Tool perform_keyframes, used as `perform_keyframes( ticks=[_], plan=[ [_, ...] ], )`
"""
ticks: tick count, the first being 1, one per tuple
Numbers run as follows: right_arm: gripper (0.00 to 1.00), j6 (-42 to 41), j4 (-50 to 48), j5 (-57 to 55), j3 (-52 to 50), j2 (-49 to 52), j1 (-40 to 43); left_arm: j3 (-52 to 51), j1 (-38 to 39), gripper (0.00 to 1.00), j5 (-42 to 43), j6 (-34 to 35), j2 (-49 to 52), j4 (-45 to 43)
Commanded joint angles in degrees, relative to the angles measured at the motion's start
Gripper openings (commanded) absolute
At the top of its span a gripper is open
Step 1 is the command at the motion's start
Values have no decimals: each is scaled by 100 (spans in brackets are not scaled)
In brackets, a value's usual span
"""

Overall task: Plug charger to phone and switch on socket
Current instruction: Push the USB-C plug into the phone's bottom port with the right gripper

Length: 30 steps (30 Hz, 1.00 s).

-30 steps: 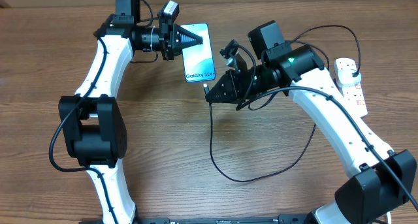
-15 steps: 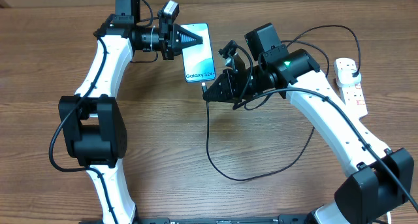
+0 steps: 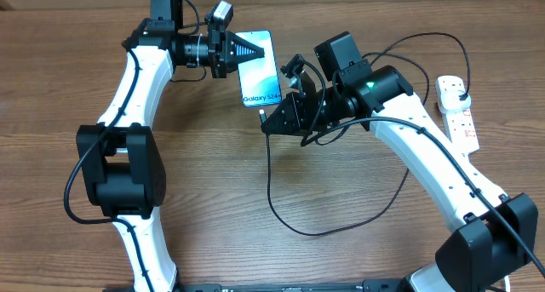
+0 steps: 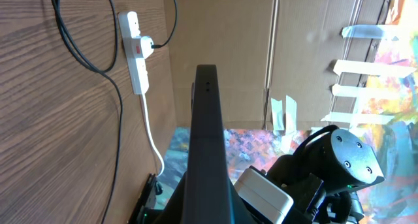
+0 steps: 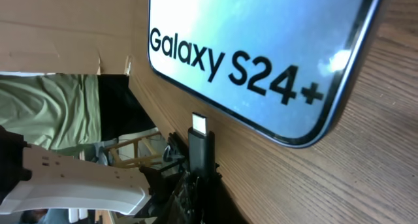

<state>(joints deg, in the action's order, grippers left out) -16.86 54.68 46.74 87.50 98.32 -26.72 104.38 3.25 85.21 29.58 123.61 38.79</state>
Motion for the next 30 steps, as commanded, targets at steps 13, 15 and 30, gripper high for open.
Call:
perform_keyframes(
  ticks=[13,15,30],
  plan=[
    [4,28,-216,-249,-68,22,-22,79,-11,4,149,-133,-39,0],
    [4,-48,-205,-348,-68,22,-22,79,-11,4,173,-133,-39,0],
    [4,-125,-262,-531,-68,22,-11,79,-11,4,188,-136,-39,0]
  ],
)
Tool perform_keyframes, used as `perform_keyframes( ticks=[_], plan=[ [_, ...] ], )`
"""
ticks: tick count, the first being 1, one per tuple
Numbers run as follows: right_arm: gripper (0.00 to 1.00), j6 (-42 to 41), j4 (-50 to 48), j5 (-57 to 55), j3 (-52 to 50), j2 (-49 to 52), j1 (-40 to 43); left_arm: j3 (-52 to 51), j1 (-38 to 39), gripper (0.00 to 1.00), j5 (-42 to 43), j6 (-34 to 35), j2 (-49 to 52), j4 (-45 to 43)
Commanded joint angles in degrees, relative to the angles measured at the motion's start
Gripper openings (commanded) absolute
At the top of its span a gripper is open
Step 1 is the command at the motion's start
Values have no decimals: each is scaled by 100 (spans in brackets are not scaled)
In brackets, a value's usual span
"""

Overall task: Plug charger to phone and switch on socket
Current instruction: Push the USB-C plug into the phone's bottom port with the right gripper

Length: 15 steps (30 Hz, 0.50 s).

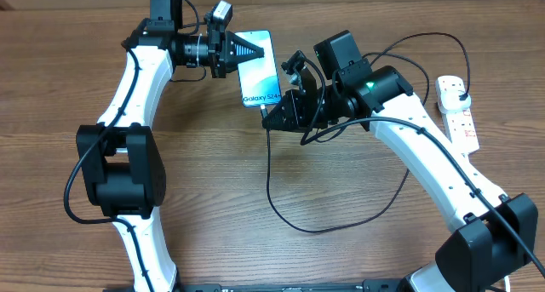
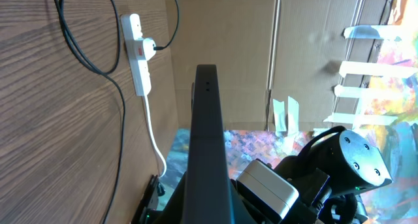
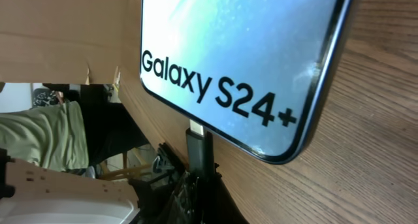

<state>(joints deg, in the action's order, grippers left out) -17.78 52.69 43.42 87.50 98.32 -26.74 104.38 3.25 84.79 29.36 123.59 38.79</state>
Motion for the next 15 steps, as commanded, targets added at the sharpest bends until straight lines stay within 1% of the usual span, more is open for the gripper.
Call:
perform_keyframes(
  ticks=[1,15],
  plan=[
    [4,-48,-63,-216,-70,22,0,79,-11,4,229,-114,-37,0],
    [4,-140,-153,-225,-68,22,133,79,2,4,236,-114,-37,2]
  ],
)
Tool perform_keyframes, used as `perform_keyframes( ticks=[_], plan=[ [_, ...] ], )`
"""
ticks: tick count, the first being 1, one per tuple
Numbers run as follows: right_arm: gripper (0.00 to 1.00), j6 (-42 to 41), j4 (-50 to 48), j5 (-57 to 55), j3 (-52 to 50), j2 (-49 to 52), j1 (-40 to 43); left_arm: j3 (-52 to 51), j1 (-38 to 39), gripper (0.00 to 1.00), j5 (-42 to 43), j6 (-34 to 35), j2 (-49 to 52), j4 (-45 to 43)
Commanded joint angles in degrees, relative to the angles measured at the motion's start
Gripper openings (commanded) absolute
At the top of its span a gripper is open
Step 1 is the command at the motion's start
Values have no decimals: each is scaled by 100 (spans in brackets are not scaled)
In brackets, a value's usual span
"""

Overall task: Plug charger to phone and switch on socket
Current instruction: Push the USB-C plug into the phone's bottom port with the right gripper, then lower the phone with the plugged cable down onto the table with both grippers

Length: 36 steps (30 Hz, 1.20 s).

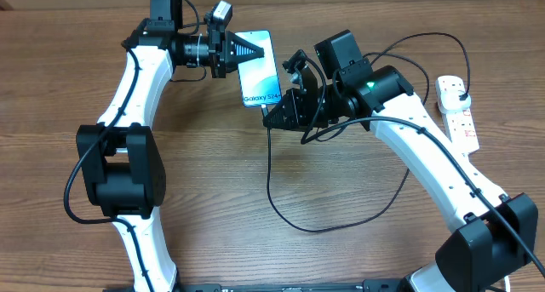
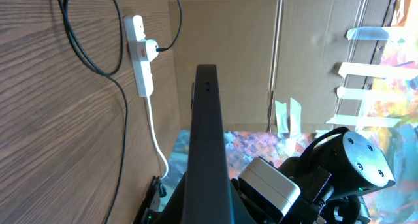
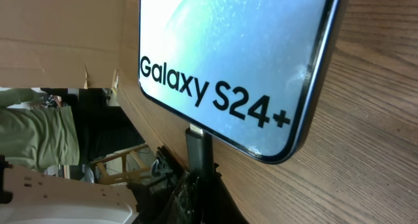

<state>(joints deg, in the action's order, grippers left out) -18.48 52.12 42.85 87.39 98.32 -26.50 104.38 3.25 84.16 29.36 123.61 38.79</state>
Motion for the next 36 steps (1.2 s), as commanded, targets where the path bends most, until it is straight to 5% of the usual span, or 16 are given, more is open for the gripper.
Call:
perform_keyframes(
  ticks=[1,27,36],
  plan=[
    [4,-87,-120,-168,-59,22,109,79,9,4,317,-118,-39,-2],
    [4,-407,-717,-407,-57,22,125,79,251,4,647,-411,-39,131],
    [43,-407,-96,-428,-59,22,122,79,68,4,-236,-413,-39,140]
  ],
)
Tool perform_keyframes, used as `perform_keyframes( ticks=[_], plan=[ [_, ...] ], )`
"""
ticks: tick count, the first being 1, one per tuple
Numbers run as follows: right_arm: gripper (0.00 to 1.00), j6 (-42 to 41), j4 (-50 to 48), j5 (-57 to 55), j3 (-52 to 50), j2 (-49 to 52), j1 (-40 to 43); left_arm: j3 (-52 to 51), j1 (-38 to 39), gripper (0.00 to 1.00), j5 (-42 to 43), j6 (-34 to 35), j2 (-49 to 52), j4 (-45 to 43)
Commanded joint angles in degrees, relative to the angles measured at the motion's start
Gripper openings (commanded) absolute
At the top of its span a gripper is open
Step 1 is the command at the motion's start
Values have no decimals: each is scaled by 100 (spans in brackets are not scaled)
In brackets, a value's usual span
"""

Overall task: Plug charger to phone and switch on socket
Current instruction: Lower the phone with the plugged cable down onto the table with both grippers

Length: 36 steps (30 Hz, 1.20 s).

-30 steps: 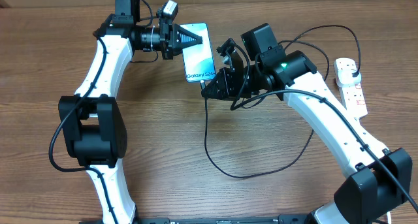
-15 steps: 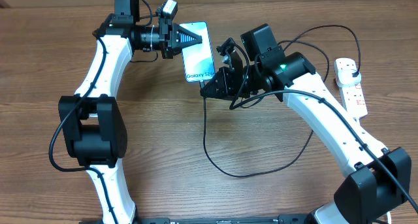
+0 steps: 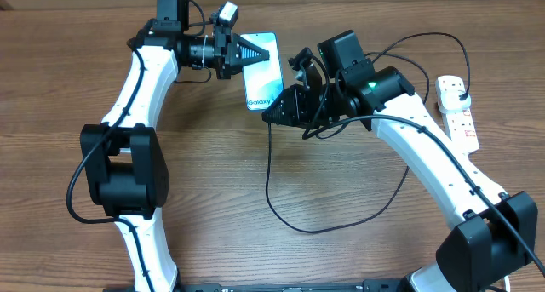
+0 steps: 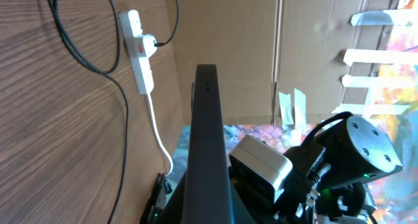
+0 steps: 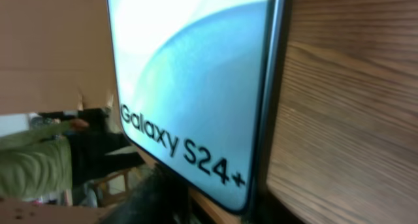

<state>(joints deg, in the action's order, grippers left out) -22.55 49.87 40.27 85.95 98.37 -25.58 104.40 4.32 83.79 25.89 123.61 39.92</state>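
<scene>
The phone (image 3: pixel 263 71), its lit screen reading "Galaxy S24+", is tilted up off the table with my left gripper (image 3: pixel 252 50) shut on its far end. In the left wrist view the phone (image 4: pixel 208 139) shows edge-on as a dark bar. My right gripper (image 3: pixel 271 115) is shut on the black charger plug (image 5: pixel 160 198), which sits blurred at the phone's (image 5: pixel 189 87) lower edge; whether it is seated cannot be told. The white power strip (image 3: pixel 456 111) lies at the far right with a white plug in it.
The black charger cable (image 3: pixel 268 181) loops from the plug down across the table's middle and back up toward the power strip (image 4: pixel 137 51). A cardboard wall stands behind the table. My right arm (image 4: pixel 353 152) fills the space just past the phone.
The phone has tipped up more steeply and shifted slightly right with my left gripper. My right gripper has closed in, so the plug now lies right under the phone's lower edge, blurred.
At first the plug was held a short gap below the phone's bottom edge, while my left gripper held the phone. Then the plug's tip met that edge. Now the phone is tilted steeper and the plug is pressed close under it.
</scene>
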Motion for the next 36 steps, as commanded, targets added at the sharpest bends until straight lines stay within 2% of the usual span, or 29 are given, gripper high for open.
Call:
perform_keyframes(
  ticks=[1,5,10,20,27,30,36],
  plan=[
    [44,0,203,-170,87,20,31,76,-48,4,-402,-74,-39,63],
    [48,7,522,-286,87,17,31,76,-48,4,-1316,-767,-39,616],
    [49,7,903,-990,85,17,31,74,15,4,-2900,-1725,20,1659],
    [50,4,1117,-1676,15,17,31,74,22,4,-3080,-2463,542,2708],
    [50,4,1147,-1733,-52,20,31,74,22,4,-3289,-2483,946,2649],
    [50,7,1156,-1735,-52,17,31,74,22,4,-3633,-2455,986,2509],
    [49,2,1154,-1882,-52,17,31,74,63,4,-3928,-1965,992,2321]
  ],
)
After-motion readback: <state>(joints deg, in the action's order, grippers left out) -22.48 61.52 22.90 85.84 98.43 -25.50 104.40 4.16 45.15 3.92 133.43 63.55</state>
